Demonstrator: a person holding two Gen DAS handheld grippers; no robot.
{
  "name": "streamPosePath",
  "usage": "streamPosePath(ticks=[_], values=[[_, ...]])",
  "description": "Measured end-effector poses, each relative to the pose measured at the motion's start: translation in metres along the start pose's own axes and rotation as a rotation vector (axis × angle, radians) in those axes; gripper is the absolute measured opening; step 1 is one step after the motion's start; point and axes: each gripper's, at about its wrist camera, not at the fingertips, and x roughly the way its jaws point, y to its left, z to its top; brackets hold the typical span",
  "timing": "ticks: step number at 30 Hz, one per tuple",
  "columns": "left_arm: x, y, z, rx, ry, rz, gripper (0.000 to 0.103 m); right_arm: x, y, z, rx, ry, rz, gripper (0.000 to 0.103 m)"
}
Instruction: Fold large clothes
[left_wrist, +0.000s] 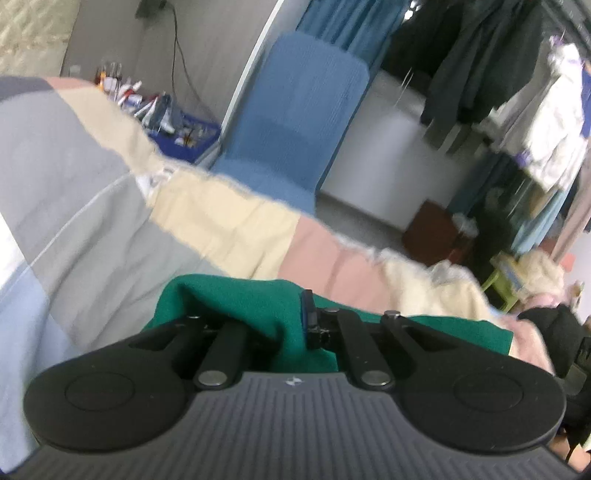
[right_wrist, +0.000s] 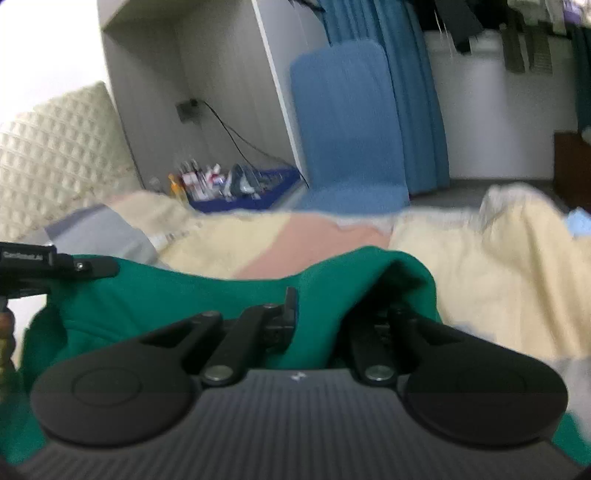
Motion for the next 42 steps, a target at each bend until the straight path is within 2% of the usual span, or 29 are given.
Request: streamPosePath(ticks=[2,5,7,8,9,10,11,13,18,21,30,36,38,42], values=[[0.012,0.006,-0.003,0.010,0.014,0.008,0.008,0.009,0.002,-0.009,-0.010,0.020,-0.014,0.009],[0.014,0.007,-0.007,0.022,0.021,0.016,0.014,0.018,0.006,-0.017,-0.040,0.026,-0.031,0.009],[0.004,-0.001,-0.004,0.037,0.024,0.020,0.027,0.020,0.009,-0.017,-0.052,0.025,-0.043,0.014],[-0.021,-0.017,-0.001,0.041,0.023,0.022,0.043,0.016,0.007,-0.013,-0.050,0.026,-0.049,0.027],[-0.033,-0.024,0.000,0.038,0.022,0.016,0.055,0.009,0.006,-0.012,-0.043,0.026,-0.057,0.036],[-0.042,-0.028,0.000,0.033,0.016,0.008,0.058,0.003,0.008,-0.010,-0.030,0.018,-0.068,0.052],[-0.052,-0.032,0.001,0.032,0.010,0.018,0.064,-0.002,0.009,-0.009,-0.020,0.007,-0.068,0.063],[-0.079,-0.046,0.001,0.049,0.003,0.038,0.066,-0.018,0.016,-0.008,-0.026,-0.018,-0.057,0.067],[-0.148,-0.068,-0.010,0.087,-0.045,0.063,0.067,-0.066,0.033,-0.010,-0.034,-0.031,-0.041,0.067],[-0.197,-0.076,-0.027,0.050,-0.077,0.065,0.067,-0.104,0.045,-0.018,-0.017,-0.042,-0.024,0.067],[-0.326,-0.103,-0.111,0.072,-0.098,0.119,0.067,-0.219,0.100,-0.052,-0.042,-0.071,0.013,0.067],[-0.373,-0.110,-0.169,0.064,-0.077,0.129,0.067,-0.278,0.117,-0.079,-0.081,-0.042,0.020,0.067],[-0.383,-0.113,-0.184,0.089,-0.071,0.124,0.067,-0.292,0.117,-0.089,-0.083,-0.037,0.022,0.067],[-0.394,-0.114,-0.209,0.111,-0.073,0.161,0.067,-0.310,0.115,-0.107,-0.088,-0.010,-0.018,0.067]])
